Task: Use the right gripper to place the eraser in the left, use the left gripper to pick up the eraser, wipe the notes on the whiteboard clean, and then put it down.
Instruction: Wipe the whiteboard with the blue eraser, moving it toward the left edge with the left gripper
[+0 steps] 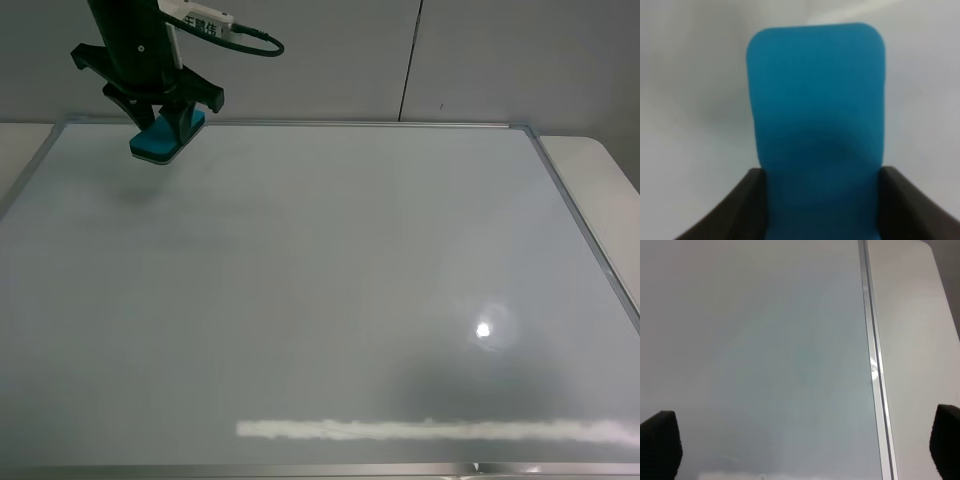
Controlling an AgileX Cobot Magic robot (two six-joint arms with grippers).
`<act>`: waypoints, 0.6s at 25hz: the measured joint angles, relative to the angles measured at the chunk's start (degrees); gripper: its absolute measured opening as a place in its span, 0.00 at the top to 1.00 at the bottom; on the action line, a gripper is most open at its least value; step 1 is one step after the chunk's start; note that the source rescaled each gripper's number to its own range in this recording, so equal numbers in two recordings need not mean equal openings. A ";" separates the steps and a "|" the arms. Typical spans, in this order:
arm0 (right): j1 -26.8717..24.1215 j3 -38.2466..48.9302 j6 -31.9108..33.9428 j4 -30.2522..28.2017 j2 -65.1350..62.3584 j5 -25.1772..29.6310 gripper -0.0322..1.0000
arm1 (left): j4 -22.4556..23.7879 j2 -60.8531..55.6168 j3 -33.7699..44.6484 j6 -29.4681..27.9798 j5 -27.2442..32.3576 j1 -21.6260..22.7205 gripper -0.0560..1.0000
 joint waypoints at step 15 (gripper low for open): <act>0.00 0.00 0.00 0.00 0.00 0.00 0.00 | 0.23 -18.33 42.11 -8.89 -20.34 11.45 0.93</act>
